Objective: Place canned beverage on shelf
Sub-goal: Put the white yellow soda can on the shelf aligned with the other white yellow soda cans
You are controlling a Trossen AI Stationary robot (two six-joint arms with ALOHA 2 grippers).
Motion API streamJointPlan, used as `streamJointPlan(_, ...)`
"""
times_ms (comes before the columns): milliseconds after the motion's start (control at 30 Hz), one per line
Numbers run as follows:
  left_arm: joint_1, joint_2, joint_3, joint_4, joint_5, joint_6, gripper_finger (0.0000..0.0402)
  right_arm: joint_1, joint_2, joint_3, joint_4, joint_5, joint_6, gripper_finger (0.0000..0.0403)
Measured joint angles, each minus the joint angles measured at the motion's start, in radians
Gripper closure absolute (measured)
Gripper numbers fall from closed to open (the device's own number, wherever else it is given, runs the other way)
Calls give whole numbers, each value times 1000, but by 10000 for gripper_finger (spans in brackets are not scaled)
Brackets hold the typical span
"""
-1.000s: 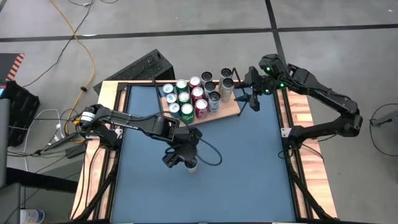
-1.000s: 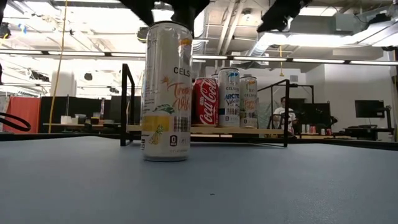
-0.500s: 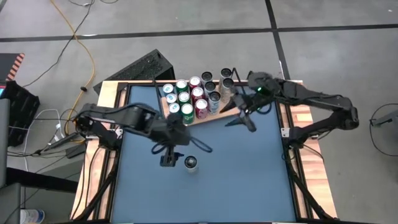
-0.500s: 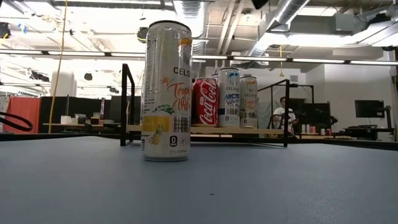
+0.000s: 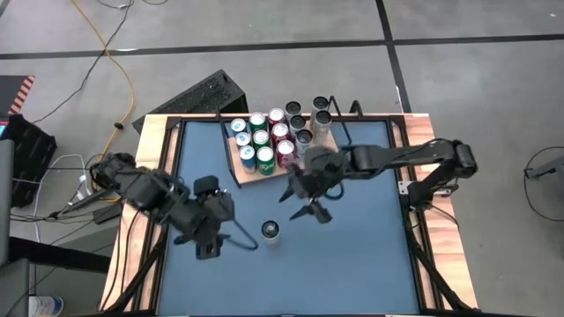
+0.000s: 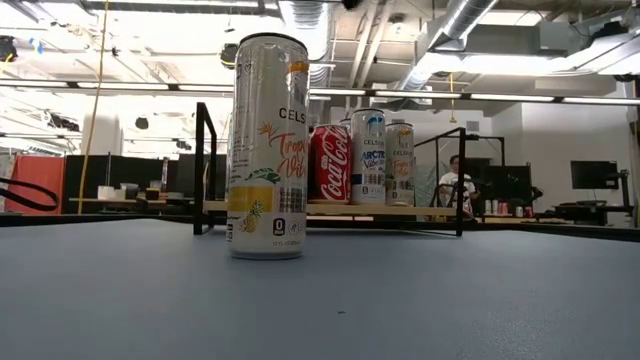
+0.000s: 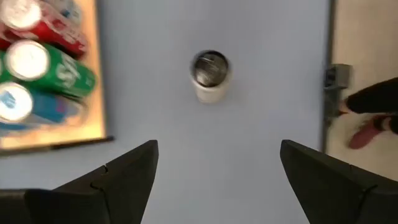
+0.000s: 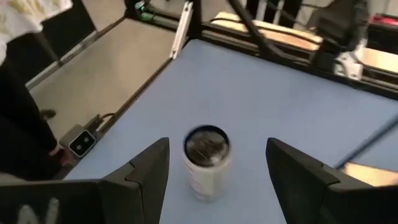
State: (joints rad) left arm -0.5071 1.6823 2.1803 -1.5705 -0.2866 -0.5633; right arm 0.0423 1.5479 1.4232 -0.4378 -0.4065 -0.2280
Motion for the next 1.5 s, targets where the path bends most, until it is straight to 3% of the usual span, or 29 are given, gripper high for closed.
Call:
streamJointPlan(233,-119,-2,-4,-2,-56,-150,77,104,194,246,-145,71,-67,155)
streamJointPlan(533,-208,-2,-5,-1,-188,-256,77,124,466,603,-503,111,-127,152)
streamJointPlan(800,-239,-2,-5,-1,-204,-276,77,171,588,836,-656,240,-193,149)
streamJointPlan(933,-243,-2,-5,-1,-213,-276,77,197,600,865,-695,318,-225,126)
streamJointPlan(1233,-243,-2,-5,-1,-228,-268,77,217,601,849,-709,336,-180,67)
streamJointPlan(1500,-243,-2,-5,-1,-274,-236,77,182,601,829,-696,331,-158,56)
